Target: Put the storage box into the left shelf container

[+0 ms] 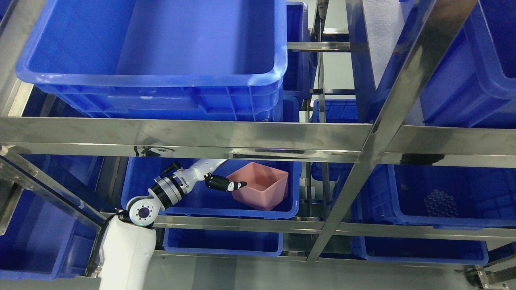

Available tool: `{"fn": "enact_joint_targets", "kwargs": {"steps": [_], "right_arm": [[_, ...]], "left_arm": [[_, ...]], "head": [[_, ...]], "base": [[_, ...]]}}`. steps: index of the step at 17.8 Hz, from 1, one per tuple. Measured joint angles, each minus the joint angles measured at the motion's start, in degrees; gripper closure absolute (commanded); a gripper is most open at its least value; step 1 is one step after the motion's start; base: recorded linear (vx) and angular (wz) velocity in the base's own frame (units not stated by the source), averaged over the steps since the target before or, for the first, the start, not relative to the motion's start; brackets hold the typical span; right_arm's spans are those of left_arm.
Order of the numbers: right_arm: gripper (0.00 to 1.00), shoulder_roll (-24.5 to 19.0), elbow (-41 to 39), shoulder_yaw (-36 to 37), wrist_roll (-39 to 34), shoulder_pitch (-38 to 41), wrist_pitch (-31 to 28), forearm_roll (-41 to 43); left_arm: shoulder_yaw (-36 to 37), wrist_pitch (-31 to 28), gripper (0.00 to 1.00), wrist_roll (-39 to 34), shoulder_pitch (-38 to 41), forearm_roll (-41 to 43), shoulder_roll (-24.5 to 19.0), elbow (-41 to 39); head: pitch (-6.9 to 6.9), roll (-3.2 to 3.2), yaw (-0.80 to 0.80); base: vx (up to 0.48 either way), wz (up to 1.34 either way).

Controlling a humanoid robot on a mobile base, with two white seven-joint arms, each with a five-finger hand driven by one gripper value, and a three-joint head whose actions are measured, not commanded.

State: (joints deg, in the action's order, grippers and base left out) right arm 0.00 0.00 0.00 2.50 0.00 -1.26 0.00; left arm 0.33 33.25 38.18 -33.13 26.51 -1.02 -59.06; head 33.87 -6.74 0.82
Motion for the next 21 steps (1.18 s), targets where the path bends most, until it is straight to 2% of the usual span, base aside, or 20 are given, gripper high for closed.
{"fn": "enact_joint_targets", "kwargs": {"steps": [1,4,8,11,16,21], "right_arm": [[0.0,0.0,0.0,0.0,0.0,0.0,0.0,0.0],[0.0,0.0,0.0,0.0,0.0,0.0,0.0,0.0],[0.0,0.0,0.0,0.0,0.0,-0.01,0.0,0.0],[0.0,0.0,0.0,0.0,0.0,-0.01,0.0,0.0],[0.0,0.0,0.0,0.0,0.0,0.0,0.0,0.0],[0.0,0.0,0.0,0.0,0.0,0.0,0.0,0.0]], "left_arm": [[-0.03,-2.74,0.02,-1.32,0.86,-3.09,0.1,-1.05],[-0.08,-10.03,0.0,-9.4,5.1,-13.12,0.32,-5.92],[0.57,-12.75,0.0,-18.72,12.71,-21.31,0.52,-13.07],[1.19,-12.57,0.0,-21.24,18.31,-25.25,0.65,-17.79],[2.74,-8.08,0.0,-25.71,26.1,-28.38,0.78,-23.52],[5.06,-7.13,0.0,-31.16,30.68,-29.6,0.88,-27.35]], "head": [[0.0,0.0,0.0],[0.0,0.0,0.0],[0.0,0.0,0.0],[-0.01,0.0,0.0],[-0.01,0.0,0.0],[-0.01,0.0,0.0]], "base": [[0.0,0.0],[0.0,0.0],[0.0,0.0],[-0.001,-0.01],[-0.001,0.0],[0.0,0.0]]}}
